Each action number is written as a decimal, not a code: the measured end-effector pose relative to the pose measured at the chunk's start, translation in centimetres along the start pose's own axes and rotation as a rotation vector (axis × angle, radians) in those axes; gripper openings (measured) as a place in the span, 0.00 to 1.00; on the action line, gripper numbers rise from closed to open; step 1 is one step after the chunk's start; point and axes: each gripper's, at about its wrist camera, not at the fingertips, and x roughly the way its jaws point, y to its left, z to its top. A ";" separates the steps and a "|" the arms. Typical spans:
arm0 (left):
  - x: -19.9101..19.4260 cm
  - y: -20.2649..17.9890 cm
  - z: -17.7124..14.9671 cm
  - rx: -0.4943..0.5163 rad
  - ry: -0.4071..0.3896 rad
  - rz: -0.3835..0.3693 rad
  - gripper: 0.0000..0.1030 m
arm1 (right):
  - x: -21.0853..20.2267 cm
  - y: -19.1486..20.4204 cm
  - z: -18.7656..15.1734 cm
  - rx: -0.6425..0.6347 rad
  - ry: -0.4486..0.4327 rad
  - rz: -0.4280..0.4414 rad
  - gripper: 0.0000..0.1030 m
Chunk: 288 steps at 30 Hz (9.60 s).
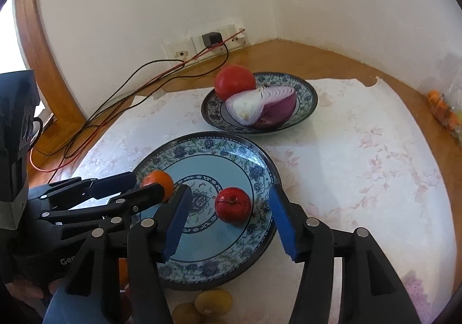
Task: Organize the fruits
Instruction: 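Open both tools to release the orange and apple on the plate, then move both tools back toward the remaining fruit cluster, then grasp a brown longan with the left tool while the right tool grasps another longan, then carry both longans onto the blue plate and open both tools, then withdraw both tools from the plate toward the fruit cluster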
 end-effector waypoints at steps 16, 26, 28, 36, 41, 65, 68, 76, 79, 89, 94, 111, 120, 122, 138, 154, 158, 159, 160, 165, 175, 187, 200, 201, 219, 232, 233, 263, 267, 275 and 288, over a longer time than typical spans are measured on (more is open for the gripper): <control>-3.9 0.4 -1.8 0.035 0.009 0.037 0.46 | -3.1 0.4 -1.5 0.025 0.011 0.006 0.61; -6.4 1.5 -3.0 0.023 0.002 0.070 0.47 | -5.0 0.8 -2.5 0.030 0.004 0.006 0.61; -6.8 1.7 -3.3 0.020 0.001 0.075 0.47 | -5.5 0.9 -2.7 0.028 0.001 0.006 0.61; -7.2 2.6 -5.3 0.019 0.039 0.080 0.47 | -6.5 1.1 -4.1 0.009 0.010 -0.006 0.61; -6.9 2.8 -6.3 0.010 0.065 0.071 0.47 | -6.6 1.2 -5.0 0.001 0.027 -0.001 0.61; -3.2 1.8 -7.8 0.069 0.086 0.059 0.47 | -5.8 0.5 -6.2 0.017 0.070 -0.008 0.61; -3.2 2.1 -7.7 0.064 0.064 0.067 0.47 | -5.5 0.3 -6.2 0.022 0.077 -0.010 0.61; -3.0 3.0 -7.7 0.047 0.016 0.092 0.47 | -4.7 -0.1 -6.5 0.034 0.100 -0.012 0.61; -3.0 3.4 -7.6 0.024 0.001 0.086 0.47 | -4.6 -0.2 -6.6 0.039 0.102 -0.014 0.61; -3.1 3.9 -6.6 -0.025 -0.015 0.015 0.47 | -4.3 -0.3 -6.5 0.049 0.104 -0.013 0.61; -2.4 4.1 -5.6 -0.014 -0.013 0.048 0.46 | -4.3 -0.4 -6.5 0.049 0.103 -0.014 0.61; -1.8 6.6 -5.7 -0.105 -0.029 -0.001 0.24 | -3.9 -0.7 -6.4 0.073 0.088 -0.016 0.61; -1.7 5.7 -5.6 -0.055 -0.023 0.058 0.24 | -3.2 0.3 -5.9 0.062 0.102 0.005 0.47; -1.7 5.8 -5.6 -0.059 -0.024 0.053 0.24 | -3.1 0.7 -5.8 0.052 0.107 0.007 0.41; -1.6 5.2 -5.7 -0.032 -0.020 0.079 0.24 | -2.4 0.4 -6.2 0.101 0.104 0.042 0.28; -2.1 5.3 -5.9 -0.036 -0.033 0.047 0.24 | -2.8 -0.3 -6.4 0.116 0.074 0.040 0.28; -2.7 4.9 -6.0 -0.023 -0.035 0.031 0.24 | -3.0 -0.3 -6.3 0.111 0.064 0.038 0.28; -2.8 4.8 -6.0 -0.022 -0.037 0.029 0.24 | -3.0 -0.3 -6.3 0.109 0.061 0.038 0.28; -3.0 4.7 -5.9 -0.021 -0.041 0.027 0.24 | -3.1 -0.3 -6.3 0.108 0.058 0.038 0.28; -4.1 4.5 -5.7 -0.023 -0.060 0.024 0.24 | -3.6 -0.2 -6.3 0.104 0.038 0.035 0.28; -5.8 4.0 -4.7 -0.028 -0.094 0.001 0.24 | -4.9 -0.1 -5.8 0.094 -0.003 0.031 0.28; -5.3 2.3 -1.6 0.000 -0.117 -0.047 0.24 | -5.3 0.0 -3.2 0.049 -0.041 0.018 0.28; -2.4 0.0 1.6 0.057 -0.118 -0.068 0.24 | -2.7 0.1 -0.1 0.003 -0.039 0.006 0.28; -2.1 0.0 1.7 0.054 -0.117 -0.070 0.24 | -2.4 0.2 0.1 -0.001 -0.039 0.005 0.28; 2.3 1.1 2.3 -0.014 -0.064 -0.098 0.24 | 3.3 -0.1 2.0 0.006 -0.002 0.020 0.28; 3.4 1.2 2.0 -0.027 -0.036 -0.124 0.24 | 5.8 0.1 1.8 -0.013 0.087 -0.029 0.28; 3.4 1.2 2.0 -0.028 -0.034 -0.126 0.24 | 5.9 0.1 1.9 -0.016 0.088 -0.031 0.28; 3.6 2.3 2.2 -0.091 -0.021 -0.135 0.39 | 5.9 0.1 1.8 -0.015 0.082 -0.026 0.29; 3.1 2.6 2.2 -0.100 -0.016 -0.121 0.45 | 5.5 -0.2 1.9 0.008 0.070 -0.008 0.40; 1.6 2.6 2.0 -0.095 -0.018 -0.104 0.50 | 3.5 -0.5 1.9 0.035 0.022 0.009 0.52; -1.2 1.4 0.2 -0.040 -0.011 -0.058 0.53 | 0.2 0.2 0.9 0.043 -0.009 0.026 0.53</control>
